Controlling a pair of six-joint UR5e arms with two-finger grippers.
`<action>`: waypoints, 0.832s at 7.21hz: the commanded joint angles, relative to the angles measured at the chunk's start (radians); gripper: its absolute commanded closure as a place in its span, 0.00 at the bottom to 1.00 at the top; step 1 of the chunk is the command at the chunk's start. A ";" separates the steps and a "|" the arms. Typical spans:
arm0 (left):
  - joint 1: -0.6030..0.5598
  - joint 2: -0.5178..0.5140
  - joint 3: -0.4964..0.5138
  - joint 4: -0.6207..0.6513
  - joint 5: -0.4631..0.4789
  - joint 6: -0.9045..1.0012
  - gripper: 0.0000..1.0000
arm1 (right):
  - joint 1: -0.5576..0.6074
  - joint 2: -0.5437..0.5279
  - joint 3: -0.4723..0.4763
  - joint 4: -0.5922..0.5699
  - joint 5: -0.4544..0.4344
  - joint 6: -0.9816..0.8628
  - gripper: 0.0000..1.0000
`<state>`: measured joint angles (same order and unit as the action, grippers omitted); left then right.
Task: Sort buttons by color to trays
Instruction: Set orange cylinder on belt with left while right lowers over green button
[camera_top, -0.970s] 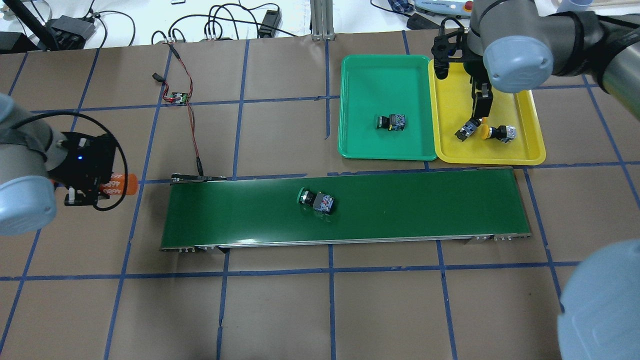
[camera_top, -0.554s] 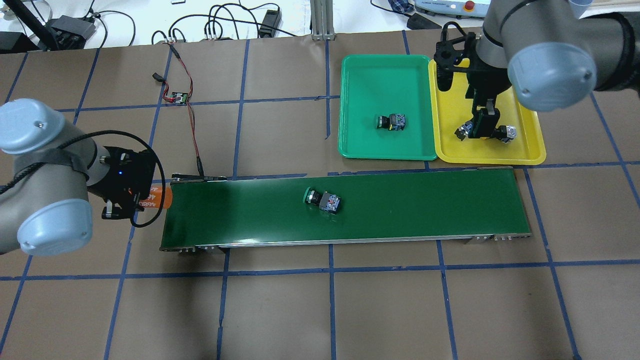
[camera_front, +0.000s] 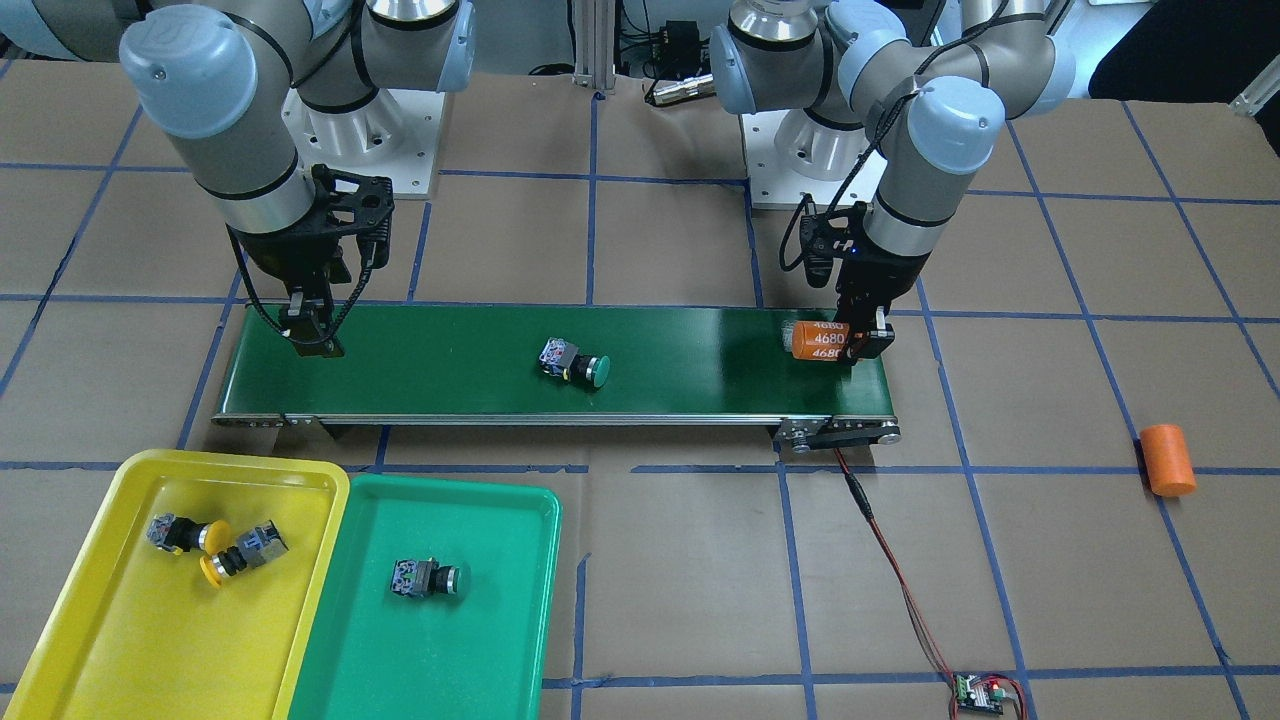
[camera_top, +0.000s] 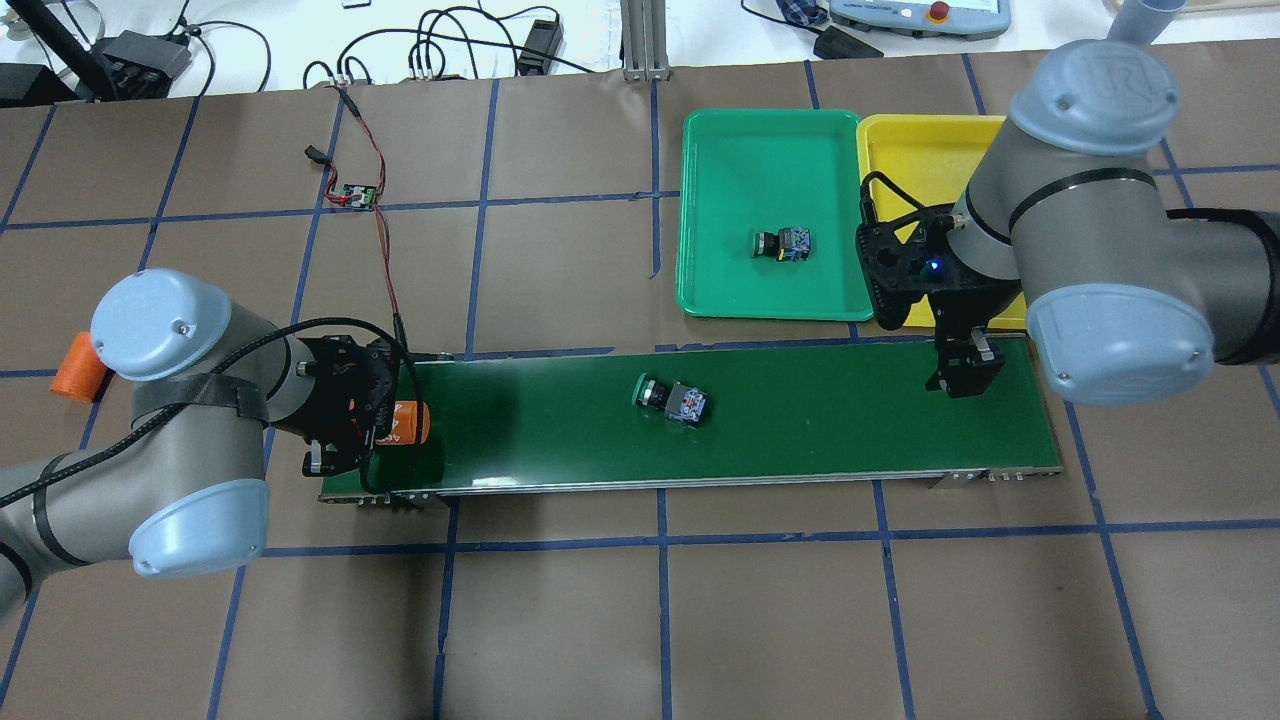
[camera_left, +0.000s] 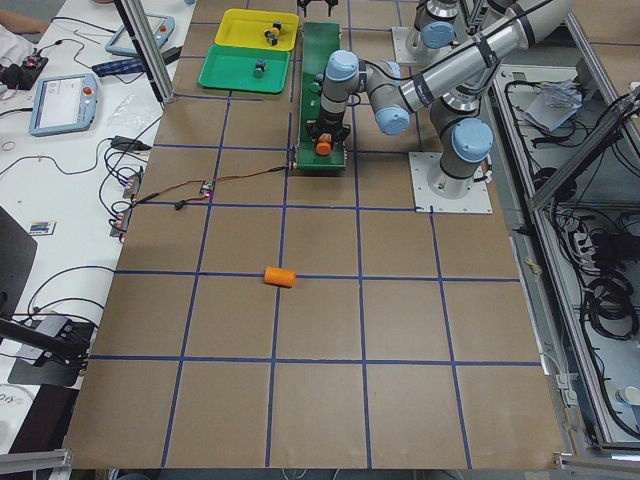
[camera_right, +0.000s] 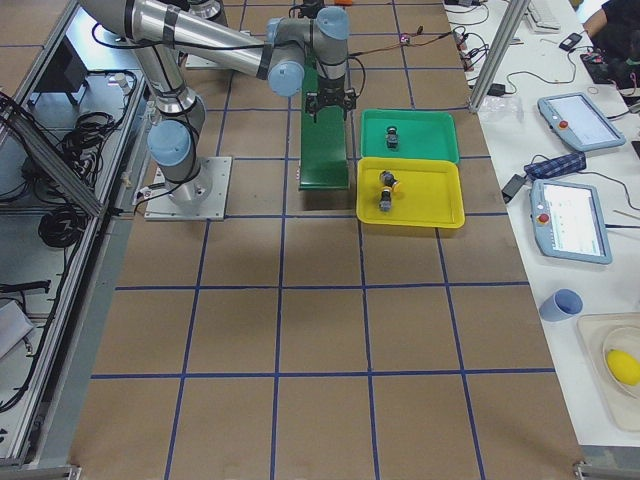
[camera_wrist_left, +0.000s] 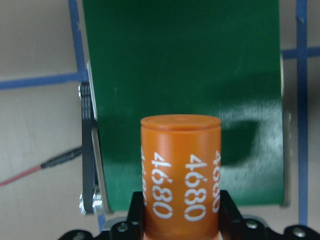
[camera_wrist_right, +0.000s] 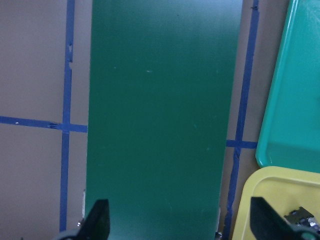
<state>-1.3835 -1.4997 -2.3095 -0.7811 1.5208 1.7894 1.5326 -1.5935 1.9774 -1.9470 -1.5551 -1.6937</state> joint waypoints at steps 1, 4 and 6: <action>-0.011 -0.008 -0.004 0.017 -0.001 -0.012 1.00 | 0.053 0.049 0.018 -0.009 0.000 0.101 0.00; -0.029 -0.010 -0.004 0.019 -0.001 -0.050 0.23 | 0.093 0.102 0.005 -0.061 -0.013 0.175 0.00; -0.043 -0.008 0.001 0.019 -0.001 -0.090 0.00 | 0.095 0.103 0.014 -0.049 -0.016 0.181 0.00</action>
<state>-1.4187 -1.5084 -2.3121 -0.7624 1.5201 1.7221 1.6259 -1.4931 1.9863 -1.9994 -1.5683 -1.5168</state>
